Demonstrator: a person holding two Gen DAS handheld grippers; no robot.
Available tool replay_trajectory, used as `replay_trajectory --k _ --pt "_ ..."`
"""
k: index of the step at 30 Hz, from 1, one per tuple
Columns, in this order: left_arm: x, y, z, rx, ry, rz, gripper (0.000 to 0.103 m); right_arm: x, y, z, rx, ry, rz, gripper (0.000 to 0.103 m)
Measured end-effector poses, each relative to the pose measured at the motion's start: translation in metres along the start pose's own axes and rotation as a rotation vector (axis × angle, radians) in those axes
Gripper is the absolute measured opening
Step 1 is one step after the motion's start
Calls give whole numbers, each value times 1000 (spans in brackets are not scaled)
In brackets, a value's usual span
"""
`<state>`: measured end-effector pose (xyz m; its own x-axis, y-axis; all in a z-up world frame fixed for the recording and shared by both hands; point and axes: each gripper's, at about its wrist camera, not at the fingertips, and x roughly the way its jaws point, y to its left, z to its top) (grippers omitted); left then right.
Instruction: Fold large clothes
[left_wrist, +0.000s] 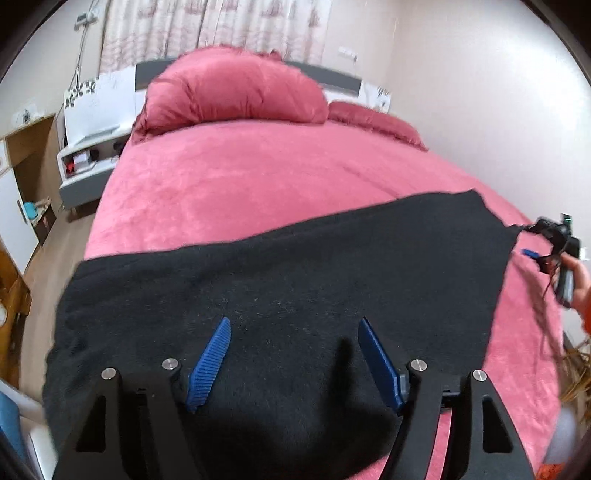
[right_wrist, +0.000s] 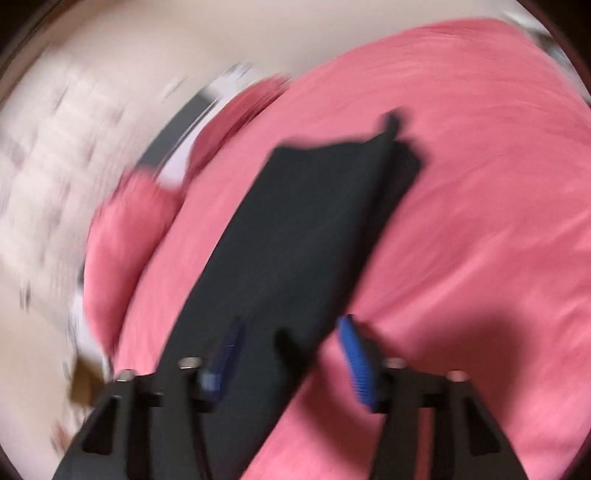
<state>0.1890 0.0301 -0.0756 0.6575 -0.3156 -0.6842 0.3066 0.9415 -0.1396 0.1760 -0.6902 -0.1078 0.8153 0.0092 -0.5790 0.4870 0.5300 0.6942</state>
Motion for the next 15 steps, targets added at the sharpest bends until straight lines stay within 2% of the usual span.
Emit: replay_trajectory --k 2,5,8,11,13,15 --pt "15 7 -1 -22 35 15 72 5 -27 23 122 -27 39 67" --pt "23 18 -6 -75 47 -17 78 24 -46 44 235 -23 111 67" --pt "23 12 -12 -35 43 -14 81 52 -58 62 305 -5 139 67" --pt "25 10 -15 -17 31 -18 84 74 -66 72 356 -31 189 67" --pt "27 11 -17 -30 16 -30 87 81 -76 80 420 -67 226 64" --pt "30 10 -18 -25 7 -28 90 89 -81 87 439 -82 225 53"
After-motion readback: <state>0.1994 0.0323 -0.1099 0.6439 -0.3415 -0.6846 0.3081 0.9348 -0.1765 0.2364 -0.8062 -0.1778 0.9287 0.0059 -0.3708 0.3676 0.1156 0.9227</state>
